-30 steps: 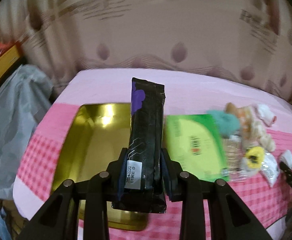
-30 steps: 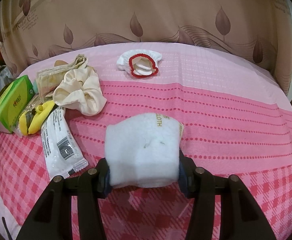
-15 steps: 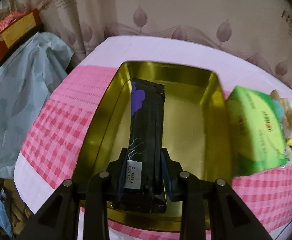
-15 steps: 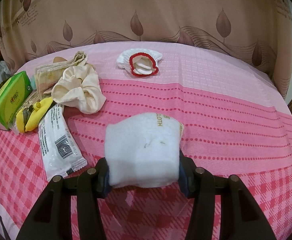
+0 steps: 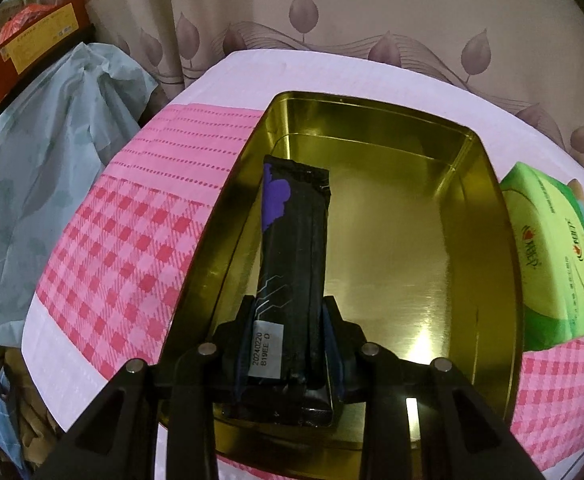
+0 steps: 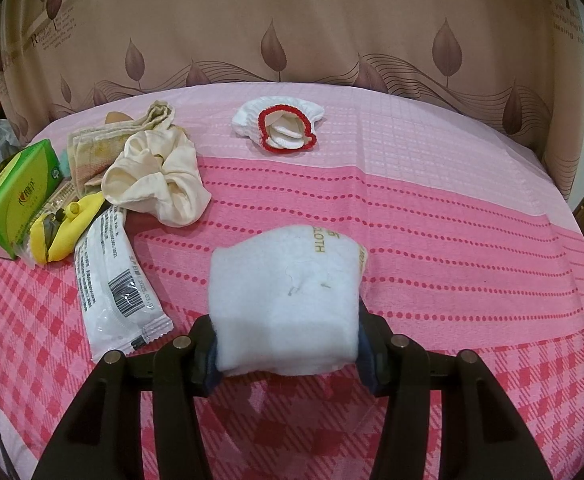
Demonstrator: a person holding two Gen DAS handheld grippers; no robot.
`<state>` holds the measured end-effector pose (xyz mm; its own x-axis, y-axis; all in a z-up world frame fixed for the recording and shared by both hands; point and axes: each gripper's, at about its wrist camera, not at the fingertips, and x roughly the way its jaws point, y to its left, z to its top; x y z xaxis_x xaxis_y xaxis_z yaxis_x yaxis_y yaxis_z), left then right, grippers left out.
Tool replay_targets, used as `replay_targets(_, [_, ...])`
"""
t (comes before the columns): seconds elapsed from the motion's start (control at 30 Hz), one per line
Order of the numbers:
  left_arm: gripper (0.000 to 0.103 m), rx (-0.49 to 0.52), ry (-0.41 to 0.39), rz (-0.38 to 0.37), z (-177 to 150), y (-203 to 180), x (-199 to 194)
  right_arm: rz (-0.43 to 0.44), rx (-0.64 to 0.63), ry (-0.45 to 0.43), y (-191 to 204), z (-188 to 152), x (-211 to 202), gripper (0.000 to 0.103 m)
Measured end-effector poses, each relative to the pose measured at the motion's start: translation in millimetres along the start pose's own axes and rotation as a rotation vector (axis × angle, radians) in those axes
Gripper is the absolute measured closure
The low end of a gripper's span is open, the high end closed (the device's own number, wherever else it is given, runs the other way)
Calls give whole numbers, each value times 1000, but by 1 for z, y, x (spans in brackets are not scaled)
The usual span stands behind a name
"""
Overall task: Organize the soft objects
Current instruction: 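Carry the black packet into the gold tin and open the left tool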
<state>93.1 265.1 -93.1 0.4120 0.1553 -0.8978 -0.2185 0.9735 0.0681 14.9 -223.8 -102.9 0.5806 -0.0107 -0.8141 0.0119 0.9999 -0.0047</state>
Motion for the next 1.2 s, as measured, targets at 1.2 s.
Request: replay_targets(1.2, [54, 11, -164, 82, -39, -3, -58, -34, 0, 3, 3, 3, -1, 61])
